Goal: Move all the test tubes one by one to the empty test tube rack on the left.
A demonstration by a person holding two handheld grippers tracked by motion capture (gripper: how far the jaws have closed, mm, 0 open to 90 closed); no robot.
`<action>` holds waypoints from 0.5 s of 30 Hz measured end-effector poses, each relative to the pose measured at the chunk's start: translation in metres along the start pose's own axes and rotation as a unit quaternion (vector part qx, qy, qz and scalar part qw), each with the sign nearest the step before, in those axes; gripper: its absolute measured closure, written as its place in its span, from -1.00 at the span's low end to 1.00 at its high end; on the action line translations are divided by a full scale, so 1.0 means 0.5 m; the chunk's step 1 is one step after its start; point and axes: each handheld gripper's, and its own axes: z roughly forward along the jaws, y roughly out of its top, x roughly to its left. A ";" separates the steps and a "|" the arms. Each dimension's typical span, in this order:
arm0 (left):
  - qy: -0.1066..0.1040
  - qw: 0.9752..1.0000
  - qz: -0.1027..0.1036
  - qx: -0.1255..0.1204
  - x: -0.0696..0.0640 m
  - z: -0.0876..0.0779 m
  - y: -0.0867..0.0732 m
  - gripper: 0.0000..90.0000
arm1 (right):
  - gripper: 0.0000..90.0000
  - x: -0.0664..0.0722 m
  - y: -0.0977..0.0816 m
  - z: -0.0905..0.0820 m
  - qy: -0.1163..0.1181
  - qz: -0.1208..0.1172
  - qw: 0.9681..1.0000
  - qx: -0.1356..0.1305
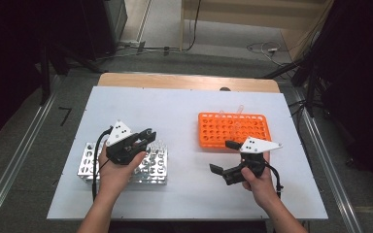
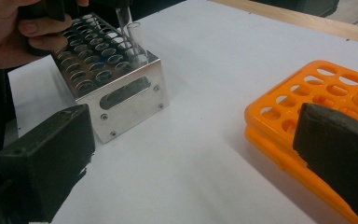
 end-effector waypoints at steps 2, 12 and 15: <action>0.001 1.000 0.002 0.006 0.000 0.000 -0.001 0.69 | -1.00 0.000 0.000 -0.001 -0.001 0.000 1.000 0.000; -0.005 0.999 0.002 0.045 0.000 0.011 -0.004 0.67 | -1.00 0.000 0.000 -0.001 0.000 -0.001 1.000 0.000; -0.006 0.999 -0.002 0.053 0.000 0.011 -0.004 0.63 | -1.00 0.000 0.001 -0.001 -0.001 -0.001 1.000 0.001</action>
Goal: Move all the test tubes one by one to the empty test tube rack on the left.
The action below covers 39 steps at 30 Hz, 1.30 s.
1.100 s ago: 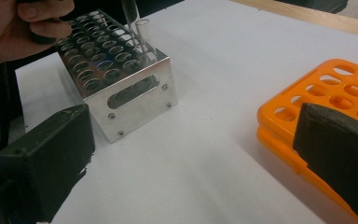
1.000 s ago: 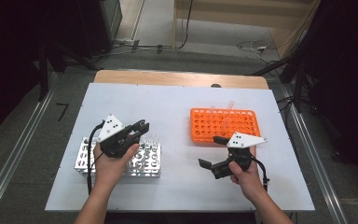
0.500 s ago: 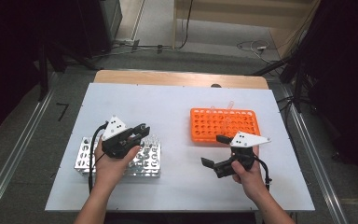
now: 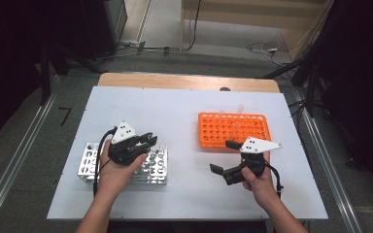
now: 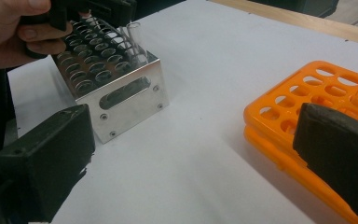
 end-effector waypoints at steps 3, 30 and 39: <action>-0.001 1.000 -0.002 0.003 0.000 -0.002 0.000 0.63 | -1.00 0.000 0.000 -0.001 -0.001 0.000 1.000 0.000; -0.075 0.996 -0.015 -0.051 -0.023 -0.056 0.012 -0.81 | -1.00 -0.029 0.007 -0.022 -0.027 0.011 1.000 -0.011; -0.092 0.994 -0.012 -0.058 -0.030 -0.061 0.010 -1.00 | -1.00 -0.062 0.008 -0.034 -0.050 0.029 0.998 -0.019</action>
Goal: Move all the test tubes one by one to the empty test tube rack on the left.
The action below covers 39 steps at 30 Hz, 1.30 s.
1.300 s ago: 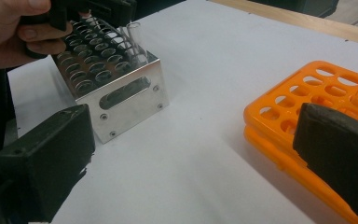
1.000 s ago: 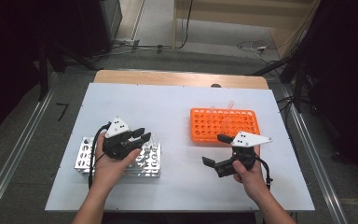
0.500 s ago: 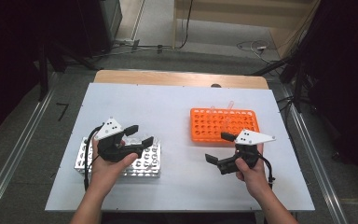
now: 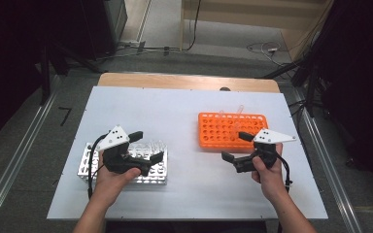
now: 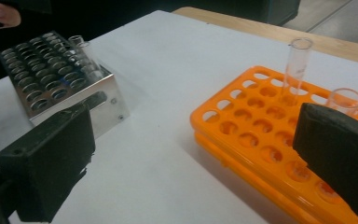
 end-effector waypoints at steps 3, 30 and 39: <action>-0.006 1.000 -0.001 -0.002 -0.001 0.000 -0.001 -1.00 | -1.00 -0.011 0.001 0.001 -0.009 0.006 1.000 0.002; -0.011 1.000 0.009 0.010 -0.018 0.012 -0.007 -1.00 | 0.11 -0.112 -0.012 0.070 -0.119 0.078 0.989 0.028; -0.007 1.000 0.016 0.015 -0.021 0.015 -0.007 -1.00 | 0.35 -0.120 -0.028 0.097 -0.120 0.073 0.989 0.049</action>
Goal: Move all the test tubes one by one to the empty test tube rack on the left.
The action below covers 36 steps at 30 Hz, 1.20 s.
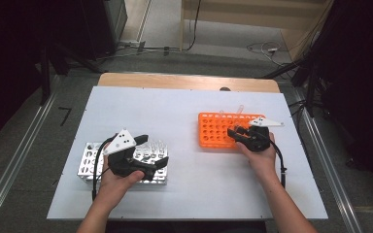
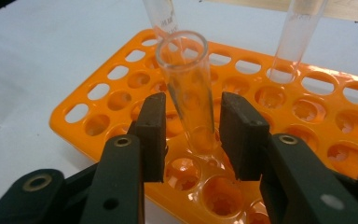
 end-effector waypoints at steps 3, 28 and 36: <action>0.000 1.000 0.000 0.001 0.000 0.002 -0.001 -1.00 | 0.40 0.002 -0.003 0.007 -0.005 -0.004 1.000 0.005; 0.000 1.000 0.003 0.001 -0.001 0.001 -0.001 -1.00 | 0.64 0.005 -0.003 -0.018 -0.024 -0.014 0.999 -0.038; -0.001 1.000 0.006 0.002 -0.002 0.000 0.001 -1.00 | 0.64 0.002 0.005 -0.048 -0.011 -0.013 0.999 -0.045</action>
